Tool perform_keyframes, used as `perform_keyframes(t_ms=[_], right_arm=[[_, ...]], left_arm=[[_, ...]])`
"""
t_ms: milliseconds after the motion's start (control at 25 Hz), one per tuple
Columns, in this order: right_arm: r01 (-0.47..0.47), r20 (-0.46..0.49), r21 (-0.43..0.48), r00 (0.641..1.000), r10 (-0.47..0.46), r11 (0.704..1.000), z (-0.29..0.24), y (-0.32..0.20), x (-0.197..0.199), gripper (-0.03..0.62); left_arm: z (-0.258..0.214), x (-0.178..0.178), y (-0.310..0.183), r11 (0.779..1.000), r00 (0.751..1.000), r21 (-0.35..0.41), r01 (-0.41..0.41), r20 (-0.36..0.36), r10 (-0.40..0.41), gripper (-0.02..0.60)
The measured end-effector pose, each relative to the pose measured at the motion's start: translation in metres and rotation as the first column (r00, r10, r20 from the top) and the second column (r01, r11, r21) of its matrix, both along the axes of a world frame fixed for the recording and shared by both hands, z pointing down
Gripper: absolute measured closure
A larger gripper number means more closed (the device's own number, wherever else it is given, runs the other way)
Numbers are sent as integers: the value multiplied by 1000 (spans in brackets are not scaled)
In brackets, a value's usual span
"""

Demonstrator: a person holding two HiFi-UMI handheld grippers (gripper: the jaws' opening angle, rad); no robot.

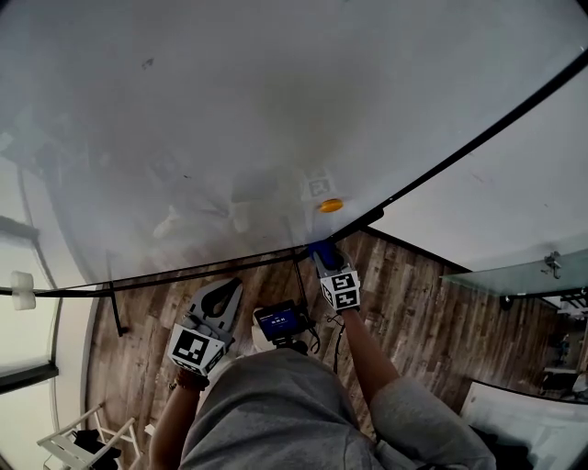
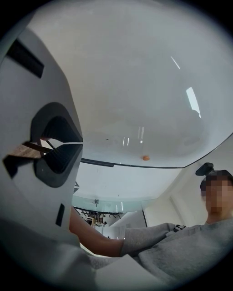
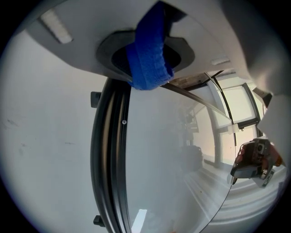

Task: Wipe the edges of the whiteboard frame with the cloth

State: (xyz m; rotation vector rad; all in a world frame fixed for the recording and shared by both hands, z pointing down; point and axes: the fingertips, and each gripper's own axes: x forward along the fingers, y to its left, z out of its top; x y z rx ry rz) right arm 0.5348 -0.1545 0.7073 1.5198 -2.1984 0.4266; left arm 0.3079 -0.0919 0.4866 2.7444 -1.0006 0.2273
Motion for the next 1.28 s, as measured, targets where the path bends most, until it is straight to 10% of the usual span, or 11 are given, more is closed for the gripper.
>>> perform_keyframes(t_ms=[1280], right_arm=[[118,32,-44,993,-117,992,-1,-1,-30,485]], left_arm=[[3,-11,-2,998,999,-42,36,33,-35,563]])
